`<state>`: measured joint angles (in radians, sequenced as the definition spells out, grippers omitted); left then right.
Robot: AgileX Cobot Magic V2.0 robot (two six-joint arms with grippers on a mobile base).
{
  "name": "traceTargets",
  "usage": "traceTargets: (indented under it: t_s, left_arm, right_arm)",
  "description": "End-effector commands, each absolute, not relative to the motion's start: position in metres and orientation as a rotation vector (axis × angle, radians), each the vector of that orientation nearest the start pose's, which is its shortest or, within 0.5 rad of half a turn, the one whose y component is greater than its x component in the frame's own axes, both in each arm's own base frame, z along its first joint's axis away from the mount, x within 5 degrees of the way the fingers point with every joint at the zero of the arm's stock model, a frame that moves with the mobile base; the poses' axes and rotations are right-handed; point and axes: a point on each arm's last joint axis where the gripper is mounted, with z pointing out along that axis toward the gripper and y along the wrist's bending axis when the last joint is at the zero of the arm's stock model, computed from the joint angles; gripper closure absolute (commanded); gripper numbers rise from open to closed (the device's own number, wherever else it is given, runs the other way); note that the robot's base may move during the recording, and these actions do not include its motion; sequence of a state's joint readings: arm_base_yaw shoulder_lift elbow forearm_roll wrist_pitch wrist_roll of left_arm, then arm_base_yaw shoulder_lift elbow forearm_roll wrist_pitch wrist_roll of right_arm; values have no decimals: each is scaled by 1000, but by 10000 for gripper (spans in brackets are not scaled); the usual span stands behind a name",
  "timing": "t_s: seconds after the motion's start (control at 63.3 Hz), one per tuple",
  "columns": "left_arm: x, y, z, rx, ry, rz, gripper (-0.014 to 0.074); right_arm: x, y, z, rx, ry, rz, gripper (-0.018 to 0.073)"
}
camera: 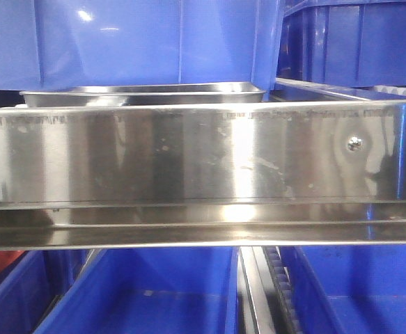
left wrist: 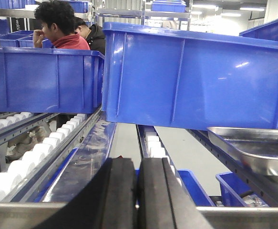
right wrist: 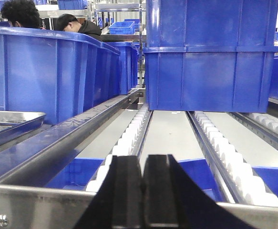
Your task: Stack silver trays without gaps
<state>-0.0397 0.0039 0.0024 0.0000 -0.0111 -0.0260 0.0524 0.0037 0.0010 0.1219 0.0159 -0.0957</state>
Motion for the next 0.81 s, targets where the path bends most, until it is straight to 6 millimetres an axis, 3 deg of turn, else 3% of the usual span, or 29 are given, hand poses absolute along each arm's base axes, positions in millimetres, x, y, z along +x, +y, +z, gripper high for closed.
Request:
traceTargets:
  t_s: [0.0,0.79]
  left_arm:
    - [56,-3,216,13,1456,-59,592]
    - [55,-2,219,12,1416,-60,592]
  right_arm:
    - [56,3,214,-22,1475,57,637]
    - [56,3,215,-22,1468,57,637]
